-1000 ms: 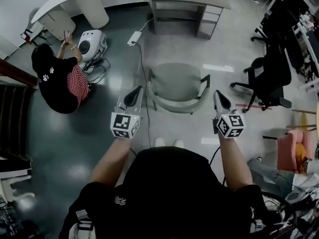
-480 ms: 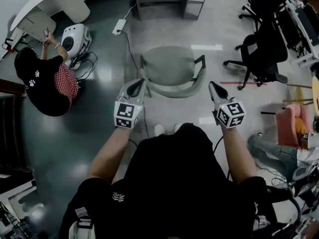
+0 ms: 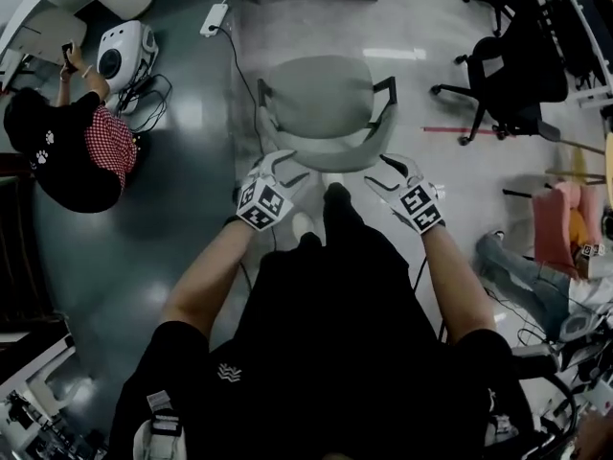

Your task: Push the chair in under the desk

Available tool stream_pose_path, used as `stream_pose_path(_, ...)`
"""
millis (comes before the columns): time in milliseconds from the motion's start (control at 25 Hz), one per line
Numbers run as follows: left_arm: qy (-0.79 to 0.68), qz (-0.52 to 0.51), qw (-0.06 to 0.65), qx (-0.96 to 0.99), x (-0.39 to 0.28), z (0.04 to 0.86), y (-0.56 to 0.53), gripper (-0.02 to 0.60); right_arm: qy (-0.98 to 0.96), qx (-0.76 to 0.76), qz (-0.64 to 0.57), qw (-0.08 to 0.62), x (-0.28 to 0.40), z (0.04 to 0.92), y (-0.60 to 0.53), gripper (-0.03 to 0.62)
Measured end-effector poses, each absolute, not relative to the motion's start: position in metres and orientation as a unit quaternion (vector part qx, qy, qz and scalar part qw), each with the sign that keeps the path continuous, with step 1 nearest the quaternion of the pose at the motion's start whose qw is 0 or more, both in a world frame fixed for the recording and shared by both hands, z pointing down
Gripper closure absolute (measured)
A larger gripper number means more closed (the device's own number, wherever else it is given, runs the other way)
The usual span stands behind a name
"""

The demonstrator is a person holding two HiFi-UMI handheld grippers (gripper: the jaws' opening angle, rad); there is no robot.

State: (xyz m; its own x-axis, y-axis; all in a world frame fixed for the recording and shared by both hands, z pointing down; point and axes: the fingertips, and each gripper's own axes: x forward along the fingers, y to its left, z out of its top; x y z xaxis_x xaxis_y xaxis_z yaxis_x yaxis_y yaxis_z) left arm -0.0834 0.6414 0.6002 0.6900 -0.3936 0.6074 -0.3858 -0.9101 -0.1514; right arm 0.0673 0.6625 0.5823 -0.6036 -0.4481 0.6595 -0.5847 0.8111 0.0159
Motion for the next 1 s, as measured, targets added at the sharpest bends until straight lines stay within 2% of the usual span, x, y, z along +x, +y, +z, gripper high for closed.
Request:
stream_pose_path(160, 0.153, -0.387, 0.017, -0.909, -0.066, 0.644, 0.643, 0.279, -0.884, 0.215, 0.111, 0.401, 0.063, 0.635, 0.664, 0.306)
stream_pose_path(280, 0.102, -0.419, 0.022, -0.902, -0.053, 0.671, 0.644, 0.257, -0.875, 0.18, 0.101, 0.437, 0.062, 0.664, 0.656, 0.299)
stream_pose_path(600, 0.06, -0.48, 0.002, -0.875, -0.04, 0.725, 0.633, 0.256, -0.838, 0.097, 0.024, 0.536, 0.064, 0.729, 0.644, 0.299)
stream_pose_path(640, 0.062, -0.487, 0.008, -0.871, -0.039, 0.729, 0.63, 0.262, -0.831, 0.09, 0.008, 0.548, 0.065, 0.735, 0.642, 0.304)
stream_pose_path(760, 0.061, -0.522, 0.03, -0.85, -0.041, 0.742, 0.623, 0.328, -0.816, 0.086, 0.0, 0.572, 0.067, 0.749, 0.635, 0.319)
stream_pose_path(840, 0.057, -0.545, 0.027, -0.836, -0.042, 0.752, 0.618, 0.33, -0.812, 0.086, 0.013, 0.577, 0.068, 0.756, 0.629, 0.327)
stream_pose_path(880, 0.054, -0.552, 0.021, -0.832, -0.042, 0.756, 0.614, 0.338, -0.813, 0.082, 0.015, 0.577, 0.068, 0.758, 0.626, 0.362)
stream_pose_path(1000, 0.029, -0.568, 0.002, -0.823, -0.04, 0.761, 0.609, 0.349, -0.816, 0.06, 0.013, 0.574, 0.067, 0.759, 0.621, 0.395)
